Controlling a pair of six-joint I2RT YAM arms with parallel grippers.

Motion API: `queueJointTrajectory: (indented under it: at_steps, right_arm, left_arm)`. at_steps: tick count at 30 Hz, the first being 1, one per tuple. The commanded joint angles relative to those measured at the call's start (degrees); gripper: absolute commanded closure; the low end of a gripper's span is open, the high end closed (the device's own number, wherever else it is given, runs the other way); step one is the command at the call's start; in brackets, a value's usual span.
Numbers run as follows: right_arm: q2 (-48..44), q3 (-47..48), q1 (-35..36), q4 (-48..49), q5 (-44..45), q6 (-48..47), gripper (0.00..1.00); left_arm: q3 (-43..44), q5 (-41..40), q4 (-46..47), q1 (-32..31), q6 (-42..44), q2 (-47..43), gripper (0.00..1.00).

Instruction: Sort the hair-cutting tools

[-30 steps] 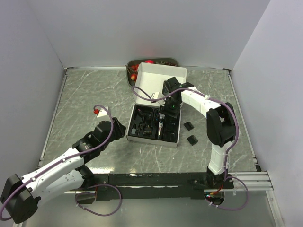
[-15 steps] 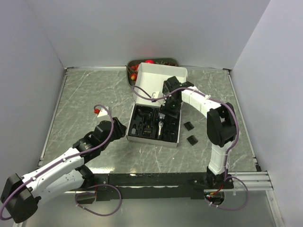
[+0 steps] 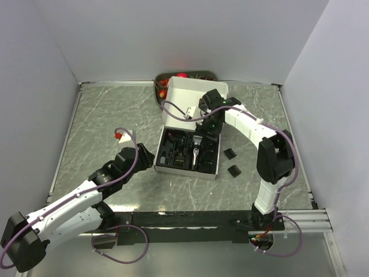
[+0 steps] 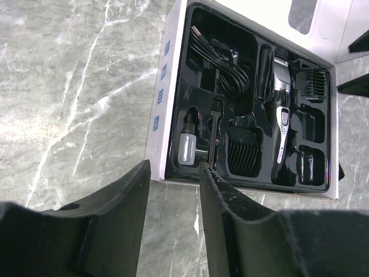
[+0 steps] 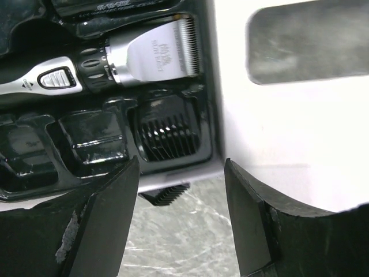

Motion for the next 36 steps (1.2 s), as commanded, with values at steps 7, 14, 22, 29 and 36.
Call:
queueJointTrajectory:
  at_steps: [7,14,22,29,36]
  right_arm:
    - [-8.5,-3.2,4.6,8.1,2.9,9.1,0.55]
    - [-5.4,-2.2,6.1,7.8,12.8,23.2,0.93]
    - [-4.0,-6.5,6.1,9.8,13.4,34.3,1.00]
    - [-4.2,-9.9,6.6,13.7,12.3,38.8,1.00]
    - [-3.2,-9.5,6.5,14.3,14.7,39.5,1.00]
  left_arm:
    - [0.1,0.4,0.7,0.0,-0.9,-1.9,0.55]
    - [-0.2,0.0,-0.5,0.0,-1.1,-3.4,0.55]
    - [-0.2,0.1,-0.7,0.0,-1.1,-3.8,0.55]
    - [-0.6,0.5,0.4,0.0,-1.5,-2.6,0.55]
    - [-1.2,0.2,0.7,-0.1,-1.7,-2.6,0.55]
